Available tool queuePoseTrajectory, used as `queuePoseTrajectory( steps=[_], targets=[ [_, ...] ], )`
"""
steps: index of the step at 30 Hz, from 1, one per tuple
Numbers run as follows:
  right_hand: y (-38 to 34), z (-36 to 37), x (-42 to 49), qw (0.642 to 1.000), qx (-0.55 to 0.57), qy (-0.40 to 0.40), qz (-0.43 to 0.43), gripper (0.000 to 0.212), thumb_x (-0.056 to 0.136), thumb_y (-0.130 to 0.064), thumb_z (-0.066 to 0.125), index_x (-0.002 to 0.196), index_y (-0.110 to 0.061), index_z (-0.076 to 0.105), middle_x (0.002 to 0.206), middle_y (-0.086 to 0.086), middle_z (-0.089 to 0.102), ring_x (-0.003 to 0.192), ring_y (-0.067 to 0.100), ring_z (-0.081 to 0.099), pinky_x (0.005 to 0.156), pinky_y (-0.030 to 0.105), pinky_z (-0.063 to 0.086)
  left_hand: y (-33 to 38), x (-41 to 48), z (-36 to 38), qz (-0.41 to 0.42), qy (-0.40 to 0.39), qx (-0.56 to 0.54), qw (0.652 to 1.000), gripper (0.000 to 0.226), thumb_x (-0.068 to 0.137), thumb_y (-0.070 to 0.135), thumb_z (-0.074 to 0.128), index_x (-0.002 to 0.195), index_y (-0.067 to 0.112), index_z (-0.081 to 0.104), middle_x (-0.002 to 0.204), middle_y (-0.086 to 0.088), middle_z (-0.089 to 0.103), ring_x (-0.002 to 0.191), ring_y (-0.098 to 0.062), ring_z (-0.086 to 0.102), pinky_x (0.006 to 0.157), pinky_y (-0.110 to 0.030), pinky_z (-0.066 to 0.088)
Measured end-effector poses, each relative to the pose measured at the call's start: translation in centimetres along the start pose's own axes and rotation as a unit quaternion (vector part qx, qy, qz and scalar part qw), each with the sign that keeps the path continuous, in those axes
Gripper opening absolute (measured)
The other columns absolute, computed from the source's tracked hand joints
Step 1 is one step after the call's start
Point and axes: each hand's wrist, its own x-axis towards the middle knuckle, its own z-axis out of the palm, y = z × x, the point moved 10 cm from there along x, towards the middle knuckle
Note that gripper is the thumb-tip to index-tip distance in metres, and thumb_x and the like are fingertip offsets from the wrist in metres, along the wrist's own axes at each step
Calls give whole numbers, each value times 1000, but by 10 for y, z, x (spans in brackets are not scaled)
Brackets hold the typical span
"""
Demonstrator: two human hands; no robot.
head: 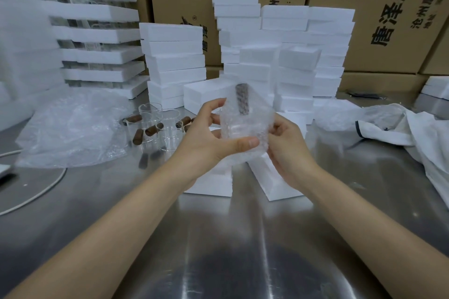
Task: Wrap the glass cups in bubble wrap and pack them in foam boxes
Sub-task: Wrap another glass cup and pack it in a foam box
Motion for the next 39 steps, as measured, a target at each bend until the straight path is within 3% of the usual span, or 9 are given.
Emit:
queuePoseTrajectory(
  steps=[4, 7, 11, 15, 19, 25, 28, 34, 39],
  targets=[
    [-12, -4, -4, 992, -114, 47, -27, 20, 74, 7, 71, 78, -12, 71, 95, 16, 66, 80, 30, 61, 70, 38, 53, 9, -2, 2, 21, -24, 28, 999, 84, 48, 36, 90, 116, 54, 45, 113, 7, 57, 90, 3, 67, 67, -10, 50],
    [-1, -13, 0, 982, -168, 77, 31, 21, 86, -6, 64, 105, 0, 58, 109, 18, 61, 96, 33, 62, 87, 47, 54, 13, -7, 14, 40, -61, 67, 995, 97, 49, 36, 93, 131, 46, 43, 116, 10, 53, 97, 3, 65, 74, -13, 52],
    [21, 19, -6, 986, -14, -85, 145, 38, 97, -24, 56, 131, -12, 47, 127, 11, 61, 111, 31, 63, 96, 49, 51, 14, -12, 21, 44, -100, 76, 991, 99, 53, 36, 92, 137, 42, 39, 127, 15, 53, 110, -4, 62, 85, -26, 56],
    [14, 37, -13, 974, 1, -189, 127, 31, 93, -24, 51, 121, -17, 63, 114, 12, 69, 108, 30, 66, 98, 49, 49, 14, -11, 24, 33, -106, 44, 993, 98, 58, 24, 90, 141, 32, 38, 131, 12, 54, 112, -5, 61, 93, -29, 53],
    [10, 20, -4, 988, -8, -127, 93, 28, 87, -11, 51, 106, -18, 70, 100, 5, 74, 93, 20, 71, 76, 35, 58, 15, -10, 27, 34, -108, -9, 993, 88, 71, 15, 81, 145, 19, 34, 137, 7, 54, 125, -7, 52, 107, -37, 42],
    [-5, 10, -6, 978, -206, -31, -15, 19, 74, -25, 51, 70, -32, 68, 66, -14, 67, 63, 1, 61, 60, 21, 47, 10, -6, 21, -4, -61, -16, 998, 98, 68, 64, 66, 149, 25, 28, 150, 6, 39, 138, -12, 37, 114, -41, 31],
    [-23, 29, -16, 953, -284, -50, -87, 38, 73, -19, 43, 69, -54, 59, 62, -26, 61, 61, -7, 56, 54, 7, 38, 11, -7, 15, -1, -55, -61, 997, 68, 79, 37, 72, 138, 15, 46, 136, 3, 57, 121, -11, 56, 100, -27, 47],
    [-20, 39, -24, 941, -318, -52, -101, 36, 85, -10, 50, 109, -36, 51, 74, -14, 65, 70, 0, 62, 51, 11, 44, 20, -11, 13, 50, 2, -125, 991, 25, 77, 17, 67, 101, 10, 65, 109, -4, 72, 104, -19, 67, 88, -29, 54],
    [-20, 37, -24, 949, -301, -51, -83, 29, 82, -5, 51, 96, -30, 48, 71, -8, 63, 62, 2, 59, 45, 11, 39, 21, -14, 0, 61, 86, -152, 983, 24, 56, 48, 73, 70, 29, 68, 67, -2, 67, 70, -15, 66, 72, -30, 55]
  ],
)
